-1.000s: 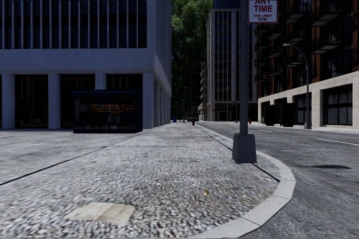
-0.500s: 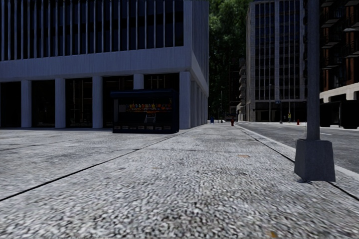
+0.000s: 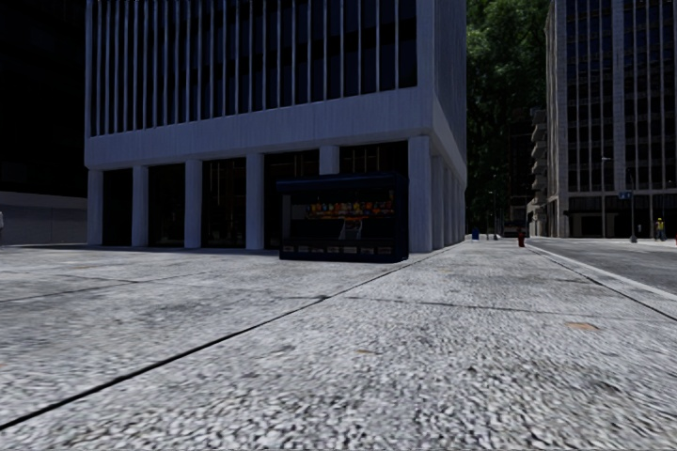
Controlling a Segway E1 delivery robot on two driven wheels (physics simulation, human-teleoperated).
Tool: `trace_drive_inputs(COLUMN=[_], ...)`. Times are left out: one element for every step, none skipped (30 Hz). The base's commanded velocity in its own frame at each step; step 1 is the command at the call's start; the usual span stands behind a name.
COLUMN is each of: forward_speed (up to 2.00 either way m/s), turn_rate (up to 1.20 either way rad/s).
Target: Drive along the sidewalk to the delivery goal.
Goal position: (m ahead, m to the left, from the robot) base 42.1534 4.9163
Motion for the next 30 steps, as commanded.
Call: trace_drive_inputs(forward_speed=[1.35,1.35,1.35,1.35,1.35,1.35,1.35,1.35,1.35,1.35,1.35,1.35,1.35,1.35,1.91,2.0,2.0,2.0,2.0,2.0,2.0,2.0,2.0,2.0,2.0,2.0,2.0,2.0,2.0,2.0], turn_rate=[0.49,0.49,0.49,0.49,0.49,0.49,0.49,0.49,0.49,0.49,0.33,0.05,0.0,0.0,0.0,0.0,0.0,0.0,0.0,0.0,0.0,0.0,0.0,0.0,0.0,-0.04,-0.14,-0.27,-0.36,-0.36])
